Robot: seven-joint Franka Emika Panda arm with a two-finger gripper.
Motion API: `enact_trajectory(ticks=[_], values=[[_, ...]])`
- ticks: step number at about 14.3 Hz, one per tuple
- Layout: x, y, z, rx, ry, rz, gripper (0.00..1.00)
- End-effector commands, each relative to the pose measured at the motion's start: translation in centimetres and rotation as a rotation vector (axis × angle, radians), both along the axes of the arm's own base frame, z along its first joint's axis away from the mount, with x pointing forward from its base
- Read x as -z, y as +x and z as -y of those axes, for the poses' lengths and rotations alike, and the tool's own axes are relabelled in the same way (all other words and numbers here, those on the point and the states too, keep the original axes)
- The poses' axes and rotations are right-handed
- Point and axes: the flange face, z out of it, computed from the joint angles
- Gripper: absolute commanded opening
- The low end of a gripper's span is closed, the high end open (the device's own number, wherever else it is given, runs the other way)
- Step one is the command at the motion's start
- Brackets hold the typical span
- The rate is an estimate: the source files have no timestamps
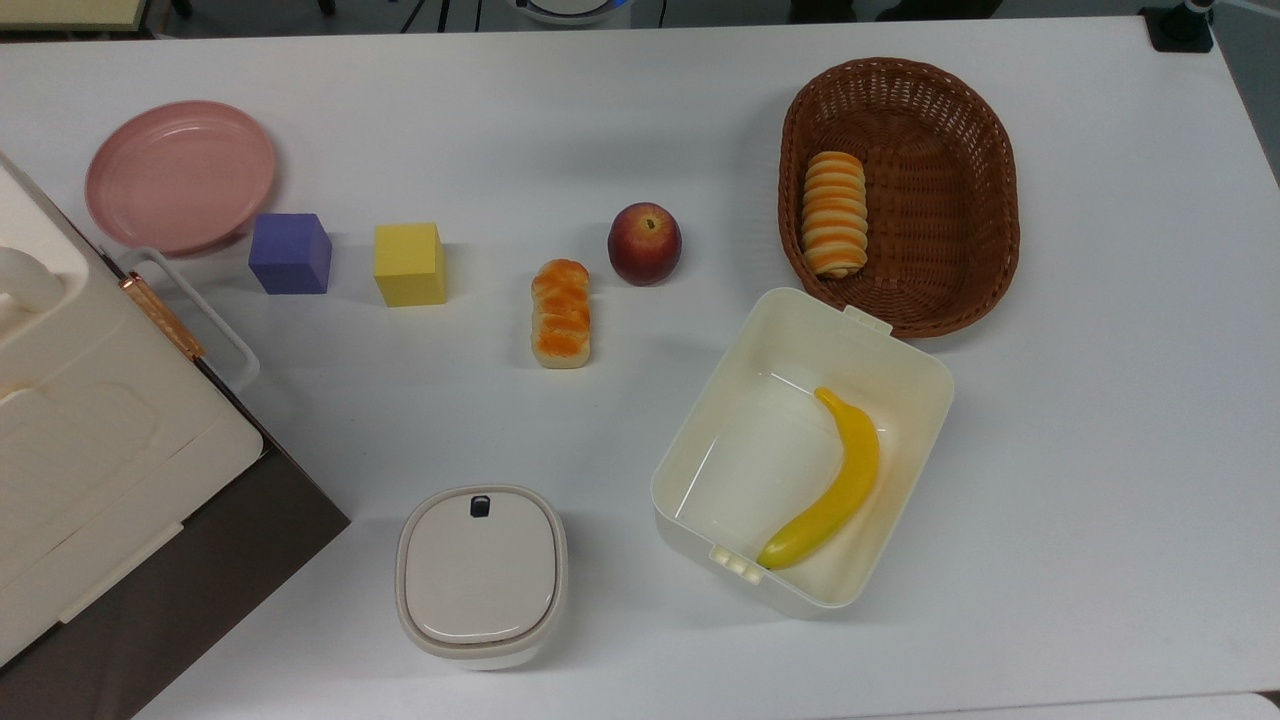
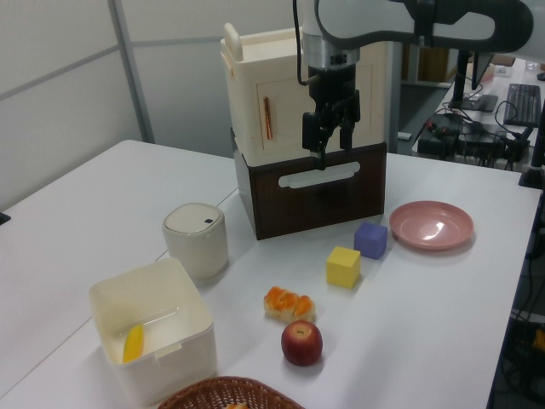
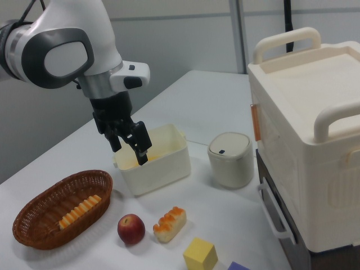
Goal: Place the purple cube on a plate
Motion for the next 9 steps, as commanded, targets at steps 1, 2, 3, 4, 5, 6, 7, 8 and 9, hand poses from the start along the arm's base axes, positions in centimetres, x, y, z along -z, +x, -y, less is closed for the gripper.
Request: enact_trajectory(ticks=[1,2,3,4,5,6,7,8,9], values=[[0.4,0.0,-0.3,-0.026,-0.01,-0.025,1.0],[0.6,0.1,-0.3,-0.026,-0.01,-0.028,1.0],[0.7,0.1,-0.3,-0.024,-0.01,-0.03,1.0],[0.7,0.2,-0.1,-0.021,-0.01,-0.03,1.0],[0.8,0.2,0.1,-0.021,-0.013,-0.03,1.0],[1.1,0.5,0.6,-0.027,-0.024,-0.035,1.0],[1.2,0.6,1.3,-0.041,-0.037,-0.029,1.0],[1.2,0.7,2.2,-0.056,-0.052,-0.018,1.0],[1.3,0.7,3.4,-0.07,-0.06,-0.014,1.0]])
